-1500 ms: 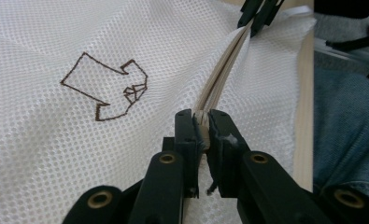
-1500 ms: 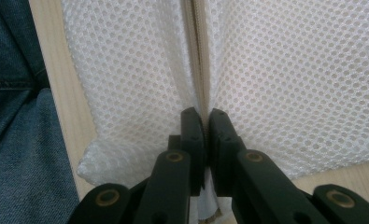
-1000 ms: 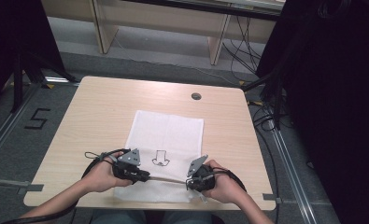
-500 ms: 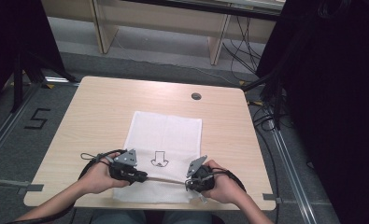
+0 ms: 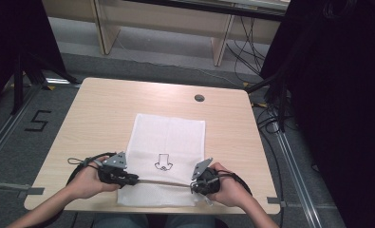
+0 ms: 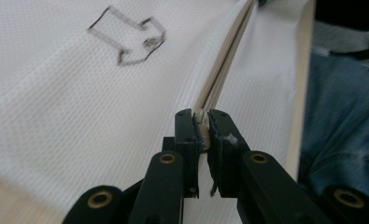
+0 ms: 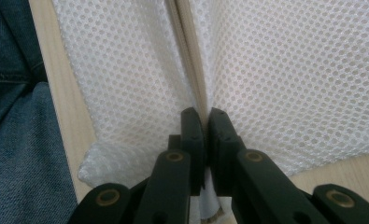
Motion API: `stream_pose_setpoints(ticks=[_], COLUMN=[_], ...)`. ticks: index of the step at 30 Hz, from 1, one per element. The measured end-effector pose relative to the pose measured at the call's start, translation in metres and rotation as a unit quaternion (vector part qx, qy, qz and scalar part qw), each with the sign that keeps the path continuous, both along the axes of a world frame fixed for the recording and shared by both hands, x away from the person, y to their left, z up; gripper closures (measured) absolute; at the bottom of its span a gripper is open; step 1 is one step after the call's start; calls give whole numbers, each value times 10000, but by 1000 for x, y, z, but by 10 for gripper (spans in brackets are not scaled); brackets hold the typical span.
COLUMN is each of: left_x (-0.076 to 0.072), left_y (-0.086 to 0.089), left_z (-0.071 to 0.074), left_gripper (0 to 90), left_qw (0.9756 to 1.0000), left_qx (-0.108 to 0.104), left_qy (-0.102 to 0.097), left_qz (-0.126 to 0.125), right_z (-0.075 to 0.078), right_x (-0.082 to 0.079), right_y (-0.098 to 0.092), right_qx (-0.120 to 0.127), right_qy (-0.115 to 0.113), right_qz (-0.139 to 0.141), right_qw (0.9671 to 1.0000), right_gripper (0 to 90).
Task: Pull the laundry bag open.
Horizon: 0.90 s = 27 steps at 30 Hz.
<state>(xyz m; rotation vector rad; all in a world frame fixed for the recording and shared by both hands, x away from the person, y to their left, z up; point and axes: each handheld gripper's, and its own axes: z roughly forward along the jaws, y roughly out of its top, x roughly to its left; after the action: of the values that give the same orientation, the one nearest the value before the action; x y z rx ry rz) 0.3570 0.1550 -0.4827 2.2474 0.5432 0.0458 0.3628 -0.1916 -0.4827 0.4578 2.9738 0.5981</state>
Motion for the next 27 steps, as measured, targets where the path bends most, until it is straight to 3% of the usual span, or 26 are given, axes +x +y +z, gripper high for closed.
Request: stream_pose_setpoints(ticks=[2,3,8,9,11,13,14,17,20,23,26,27], left_x=[-4,-6,-7,-9,-10,-10,-11,-16,-19,-20,-23,-22], left_y=[5,6,11,13,18,30,36,46,46,48,50,51], left_z=[0,2,1,0,0,-2,-2,-2,-2,-5,-8,-9], left_gripper=[824,824,824,824,824,824,824,823,823,824,823,823], left_qw=[9998,10000,10000,9997,9999,9997,9994,9988,9992,9989,9990,9988], left_qx=[-151,-38,-82,-219,81,-22,127,-96,67,-103,37,-39], left_qy=[77,-40,-33,92,-66,36,-36,92,4,99,44,86], left_qz=[49,-13,4,62,72,234,306,477,399,439,453,490], right_z=[0,0,0,1,1,1,1,1,2,2,2,1], right_x=[0,0,0,0,0,2,2,3,2,2,2,3], right_y=[-1,0,2,2,1,-3,-5,-11,-7,-8,-10,-10], right_qx=[-26,-38,-78,-63,-85,-141,-148,-146,-251,-189,-180,-144], right_qy=[-27,-33,-59,-64,-34,-68,-68,-92,-143,-156,-142,-112], right_qz=[6,24,80,75,51,30,-15,-69,-20,-22,-56,-50], right_qw=[10000,10000,9999,9999,9999,9999,9999,9998,9996,9997,9997,9998], right_gripper=[869,869,868,868,869,869,868,868,868,867,867,867])
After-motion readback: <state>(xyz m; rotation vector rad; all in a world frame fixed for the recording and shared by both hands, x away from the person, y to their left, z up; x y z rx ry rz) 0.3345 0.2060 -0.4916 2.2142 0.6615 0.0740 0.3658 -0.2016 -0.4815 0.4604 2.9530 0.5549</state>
